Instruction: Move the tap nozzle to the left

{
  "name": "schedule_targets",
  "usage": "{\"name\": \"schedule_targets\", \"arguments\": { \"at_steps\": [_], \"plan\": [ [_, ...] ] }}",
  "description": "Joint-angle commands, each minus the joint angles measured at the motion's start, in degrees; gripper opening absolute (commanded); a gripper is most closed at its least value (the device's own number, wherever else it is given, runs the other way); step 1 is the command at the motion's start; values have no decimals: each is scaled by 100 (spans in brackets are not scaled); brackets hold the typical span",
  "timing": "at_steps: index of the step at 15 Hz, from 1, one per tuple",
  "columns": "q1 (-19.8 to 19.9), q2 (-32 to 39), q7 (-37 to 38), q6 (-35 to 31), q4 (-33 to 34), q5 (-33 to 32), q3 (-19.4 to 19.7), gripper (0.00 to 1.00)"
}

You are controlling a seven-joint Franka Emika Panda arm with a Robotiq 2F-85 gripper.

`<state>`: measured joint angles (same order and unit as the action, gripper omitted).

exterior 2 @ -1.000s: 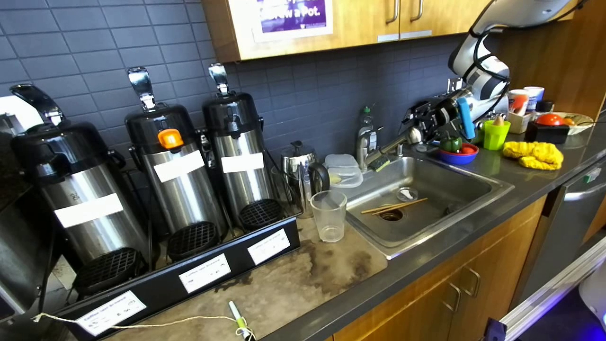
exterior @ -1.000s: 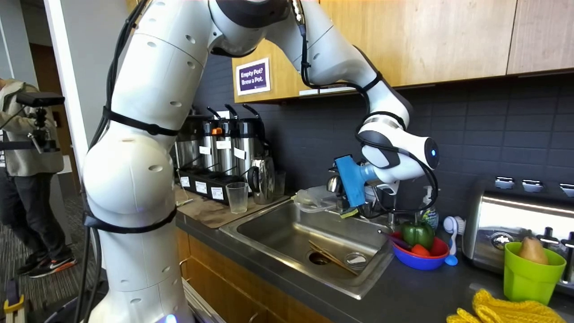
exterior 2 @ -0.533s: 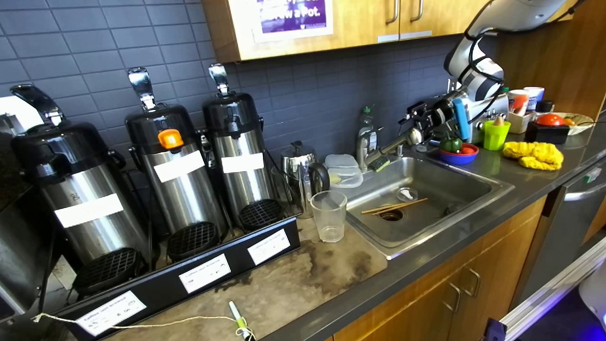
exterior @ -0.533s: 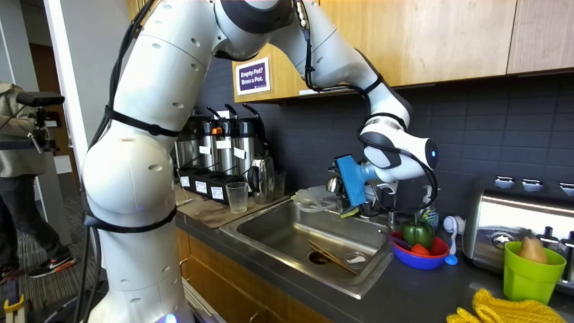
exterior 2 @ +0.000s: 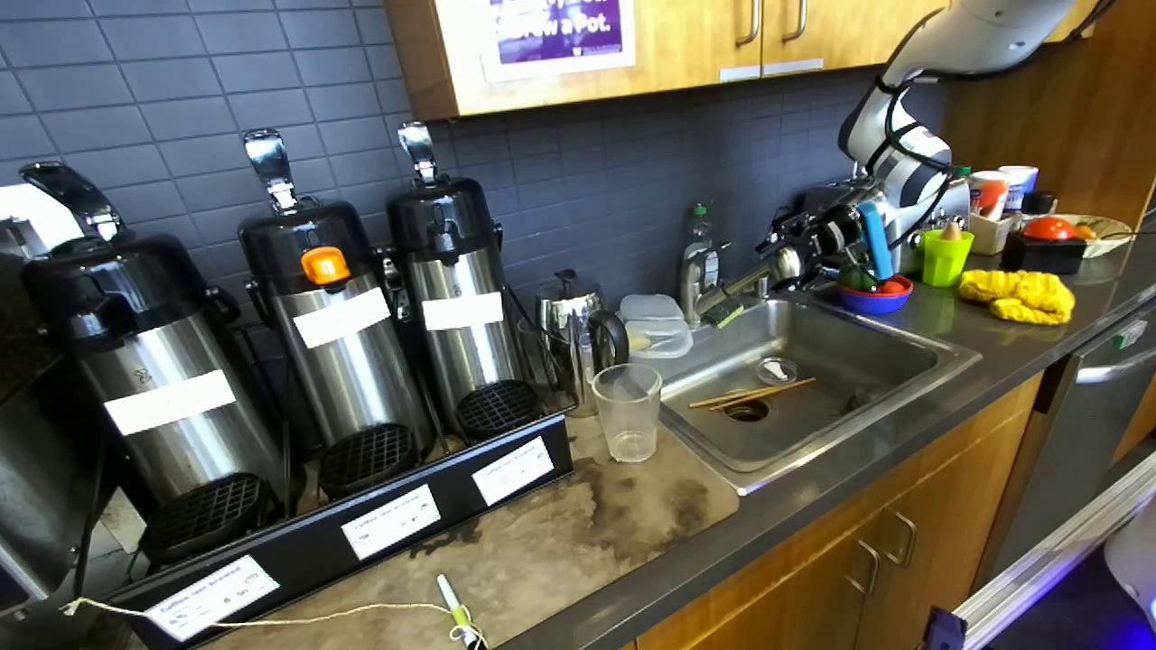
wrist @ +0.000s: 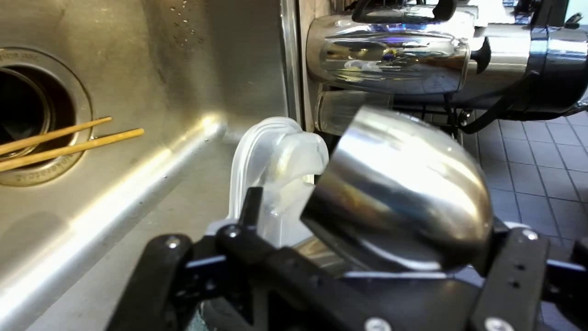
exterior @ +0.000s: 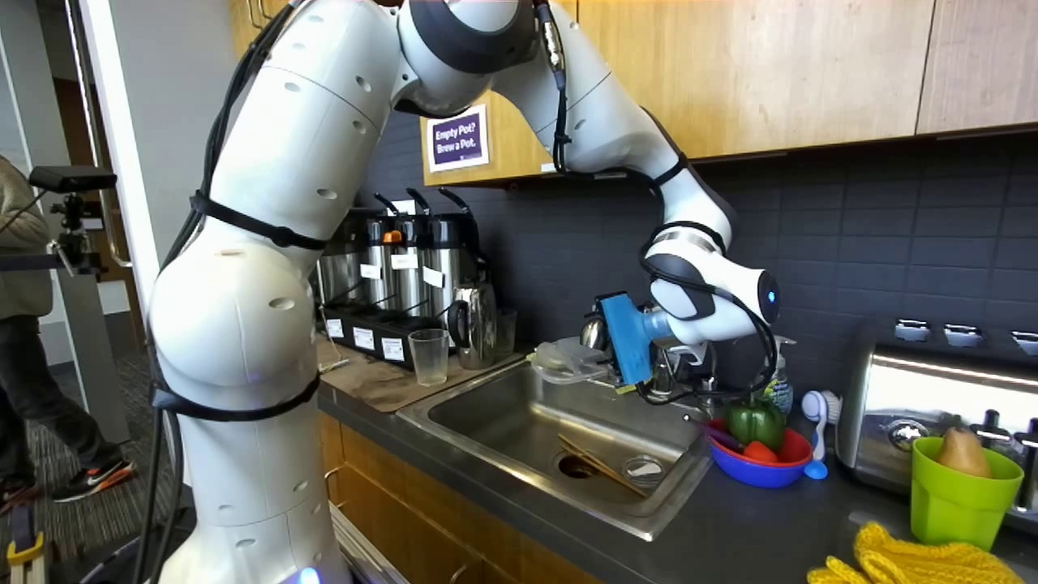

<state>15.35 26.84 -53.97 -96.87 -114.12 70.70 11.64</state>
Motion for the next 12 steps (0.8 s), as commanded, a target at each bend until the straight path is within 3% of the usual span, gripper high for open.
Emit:
{"name": "schedule_targets", "arguments": {
  "at_steps": [1, 12],
  "plan": [
    [-37, -63, 47, 56, -32, -123, -69, 100],
    [-261, -189, 124, 60, -145, -201, -245, 100]
  ]
}}
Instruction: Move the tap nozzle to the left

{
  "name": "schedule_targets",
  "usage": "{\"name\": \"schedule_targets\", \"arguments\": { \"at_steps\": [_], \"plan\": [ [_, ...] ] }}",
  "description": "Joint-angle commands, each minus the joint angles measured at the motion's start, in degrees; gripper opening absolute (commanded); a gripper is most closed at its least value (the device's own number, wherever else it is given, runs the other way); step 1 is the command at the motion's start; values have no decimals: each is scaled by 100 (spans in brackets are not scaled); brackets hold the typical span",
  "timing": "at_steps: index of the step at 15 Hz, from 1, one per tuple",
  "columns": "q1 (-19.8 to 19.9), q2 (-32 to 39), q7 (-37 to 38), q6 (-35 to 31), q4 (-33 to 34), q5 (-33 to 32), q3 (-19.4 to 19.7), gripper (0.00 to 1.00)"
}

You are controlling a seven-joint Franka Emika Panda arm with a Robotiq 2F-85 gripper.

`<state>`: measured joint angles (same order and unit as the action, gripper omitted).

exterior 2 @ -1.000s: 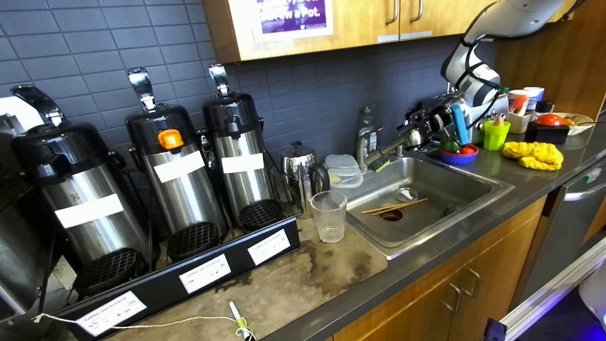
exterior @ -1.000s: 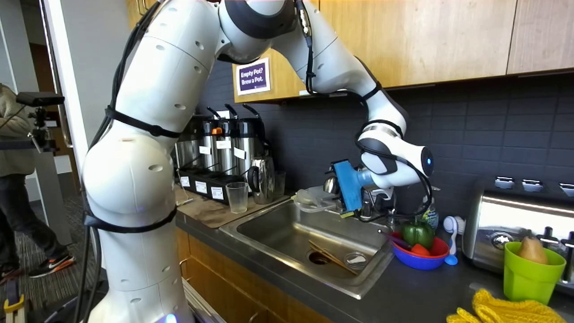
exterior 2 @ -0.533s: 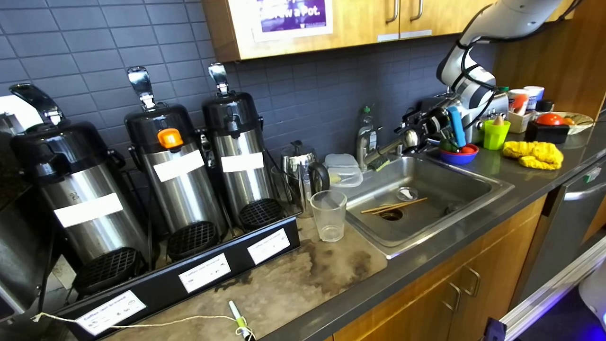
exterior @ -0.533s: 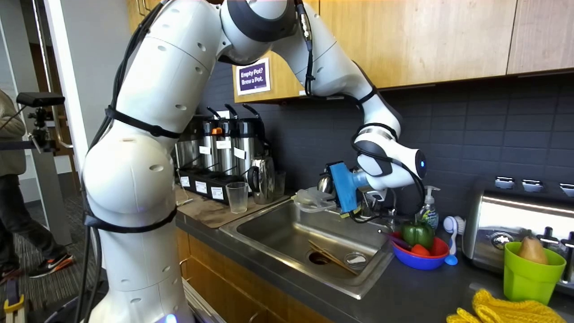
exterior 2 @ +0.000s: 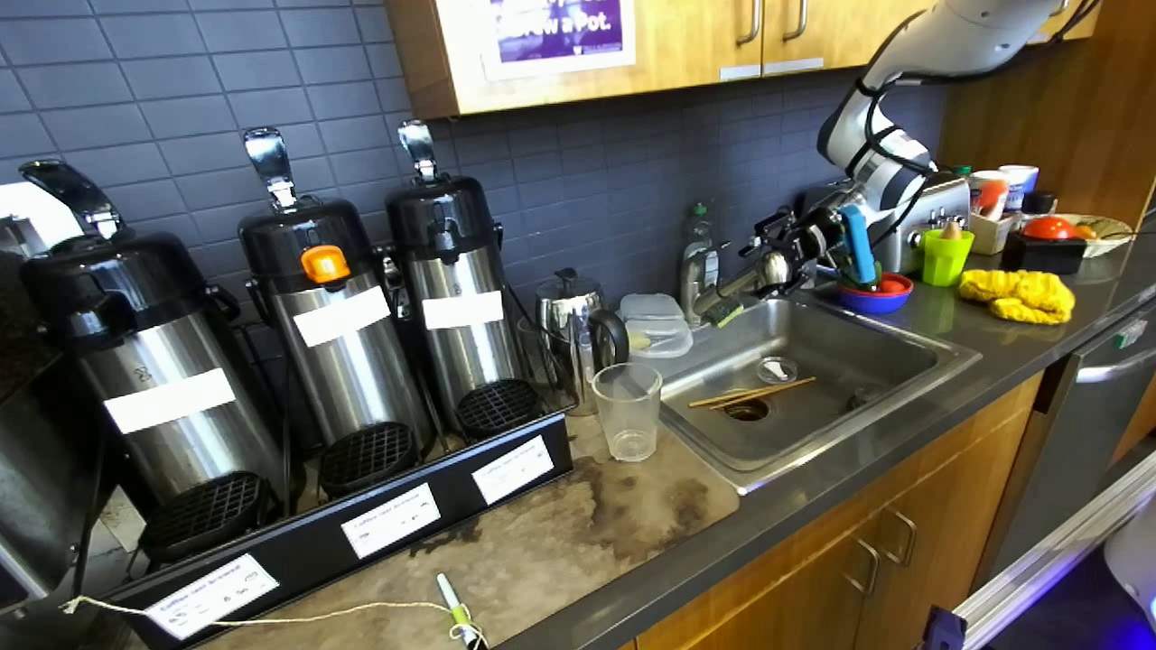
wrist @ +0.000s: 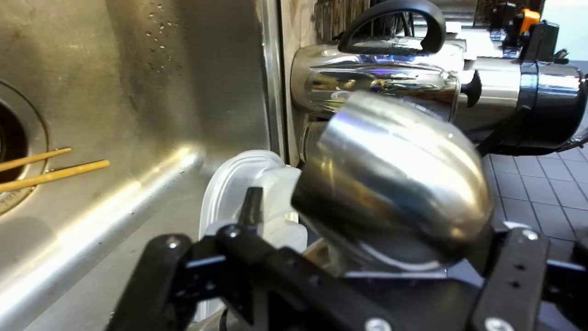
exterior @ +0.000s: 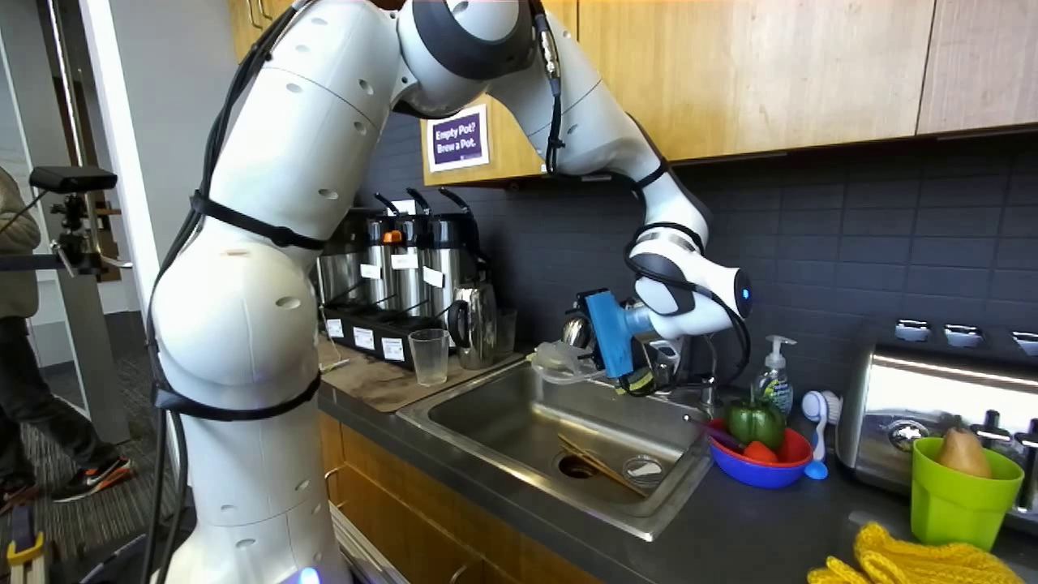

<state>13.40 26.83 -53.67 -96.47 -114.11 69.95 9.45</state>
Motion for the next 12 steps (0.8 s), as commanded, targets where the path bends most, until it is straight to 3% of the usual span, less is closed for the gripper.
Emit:
{"name": "schedule_targets", "arguments": {
  "at_steps": [1, 12],
  "plan": [
    [-89, -199, 85, 19, -164, -141, -41, 100],
    [-449, -275, 96, -57, -433, -94, -251, 100]
  ]
}}
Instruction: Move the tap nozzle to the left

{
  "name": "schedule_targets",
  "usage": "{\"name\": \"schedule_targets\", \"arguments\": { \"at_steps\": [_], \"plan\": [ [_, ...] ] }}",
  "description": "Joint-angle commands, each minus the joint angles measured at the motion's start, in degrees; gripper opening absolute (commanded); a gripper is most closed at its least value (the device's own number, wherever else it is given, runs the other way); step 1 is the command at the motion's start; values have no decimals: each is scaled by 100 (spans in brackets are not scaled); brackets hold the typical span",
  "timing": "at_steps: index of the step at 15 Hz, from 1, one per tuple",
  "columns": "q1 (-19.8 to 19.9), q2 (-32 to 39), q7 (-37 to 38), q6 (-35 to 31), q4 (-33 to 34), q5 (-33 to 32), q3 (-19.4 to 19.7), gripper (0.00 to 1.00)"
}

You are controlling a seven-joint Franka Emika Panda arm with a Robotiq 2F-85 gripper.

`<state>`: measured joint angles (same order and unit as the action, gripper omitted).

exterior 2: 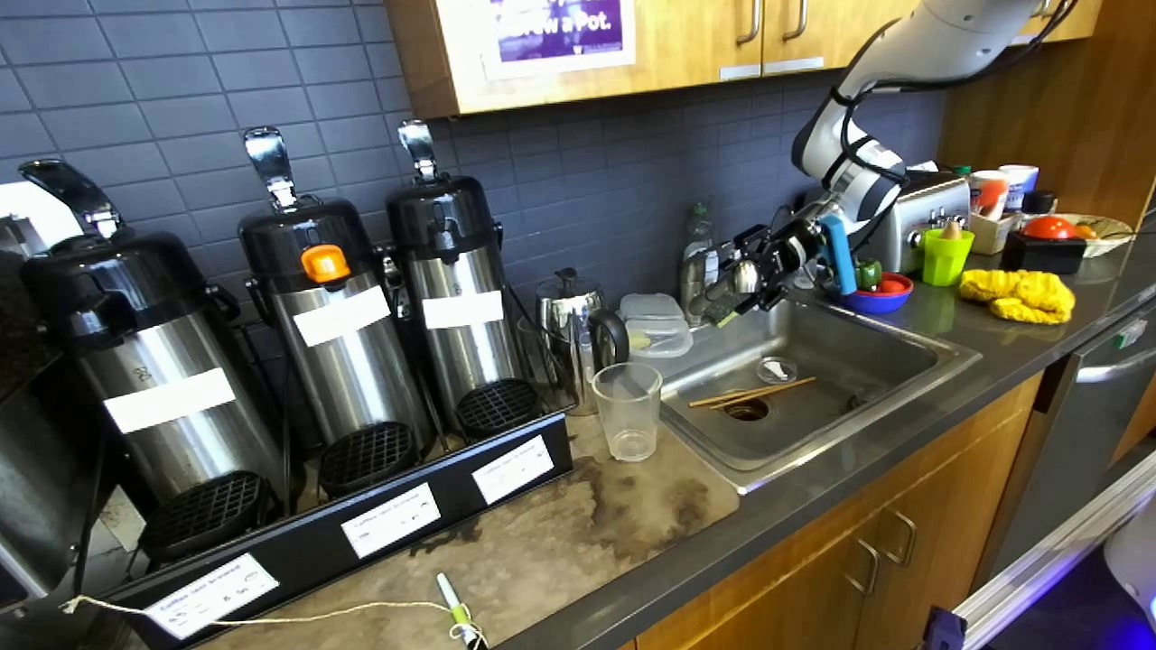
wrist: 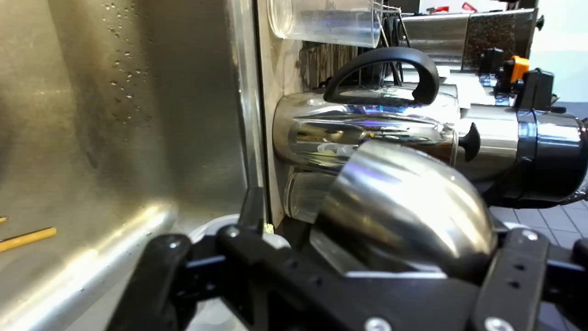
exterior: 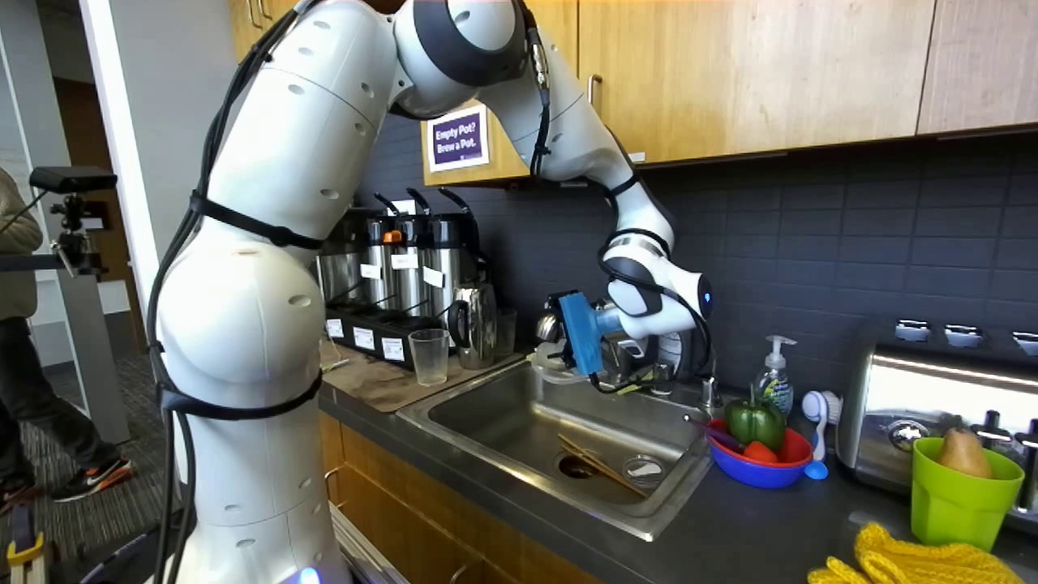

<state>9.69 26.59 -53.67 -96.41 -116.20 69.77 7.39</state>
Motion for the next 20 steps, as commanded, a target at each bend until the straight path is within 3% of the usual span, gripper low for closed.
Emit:
{"name": "schedule_targets", "arguments": {
  "at_steps": [1, 12, 19, 20],
  "plan": [
    [-102, -242, 96, -65, -217, -64, -61, 100],
    [-337, -382, 97, -91, -291, -44, -251, 100],
    [-453, -1458, 502, -843, -1010, -266, -96, 100],
    [-325, -763, 190, -515, -490, -119, -217, 100]
  ]
}}
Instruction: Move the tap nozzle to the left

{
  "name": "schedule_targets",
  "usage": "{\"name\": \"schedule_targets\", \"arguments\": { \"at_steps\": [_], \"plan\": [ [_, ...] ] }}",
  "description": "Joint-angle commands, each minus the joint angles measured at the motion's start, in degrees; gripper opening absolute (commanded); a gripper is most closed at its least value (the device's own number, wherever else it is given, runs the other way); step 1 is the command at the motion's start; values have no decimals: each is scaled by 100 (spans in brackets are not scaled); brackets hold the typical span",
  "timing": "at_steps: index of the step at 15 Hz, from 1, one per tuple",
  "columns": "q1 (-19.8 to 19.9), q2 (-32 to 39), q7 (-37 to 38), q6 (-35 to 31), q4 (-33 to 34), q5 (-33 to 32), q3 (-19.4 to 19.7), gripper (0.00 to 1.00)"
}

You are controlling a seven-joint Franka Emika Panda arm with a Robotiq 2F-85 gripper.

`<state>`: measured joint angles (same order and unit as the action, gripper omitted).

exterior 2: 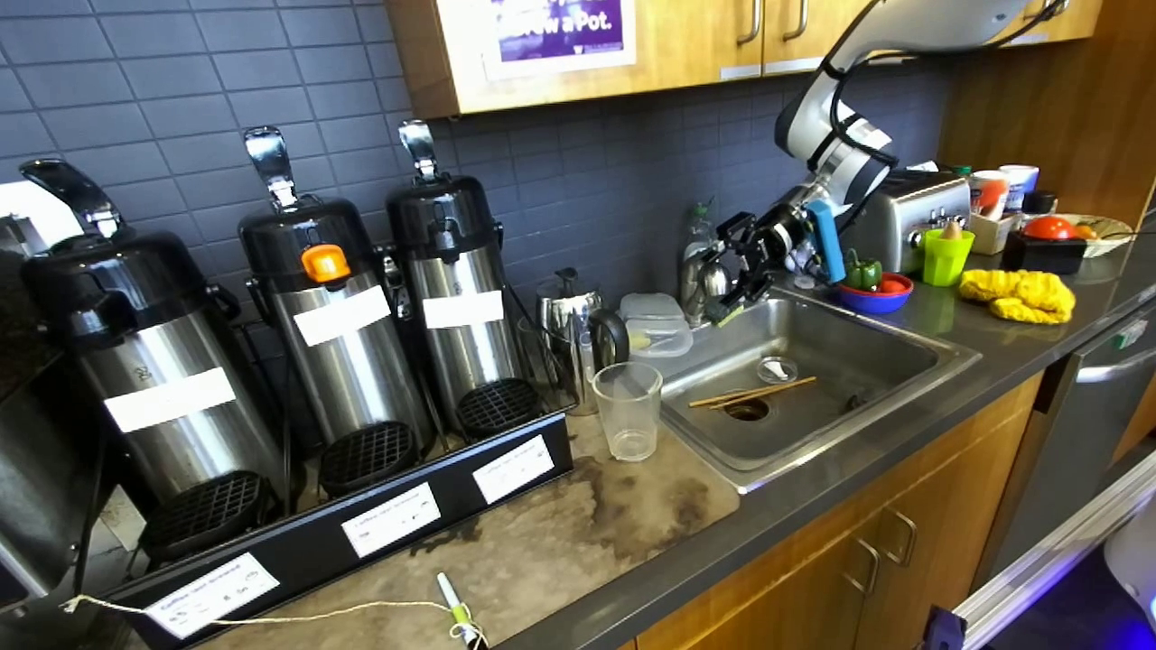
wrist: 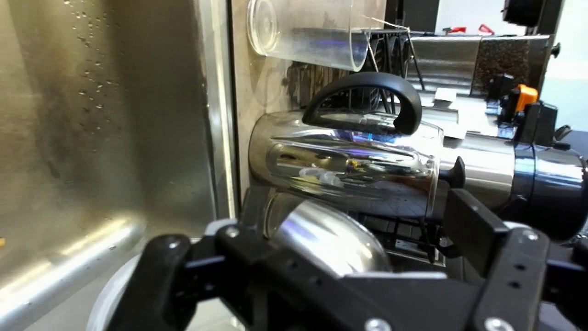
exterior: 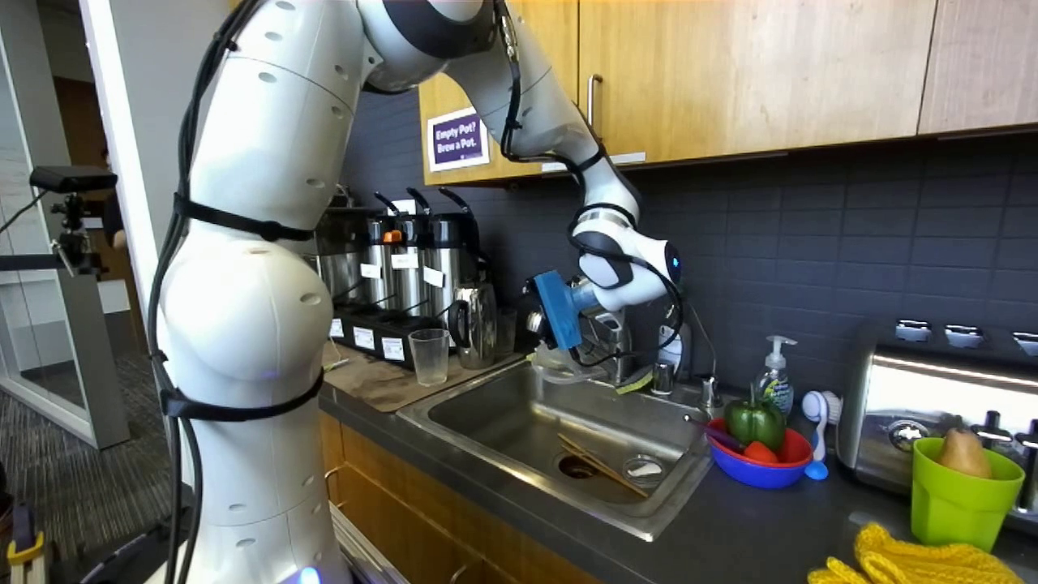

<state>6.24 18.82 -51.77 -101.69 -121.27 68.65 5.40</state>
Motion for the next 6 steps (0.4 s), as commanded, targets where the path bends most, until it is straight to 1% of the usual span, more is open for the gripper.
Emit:
{"name": "schedule_targets", "arguments": {
  "at_steps": [1, 6],
  "plan": [
    [28, -81, 28, -35, -53, -22, -10, 100],
    [30, 4, 12, -28, -43, -17, -22, 100]
  ]
}}
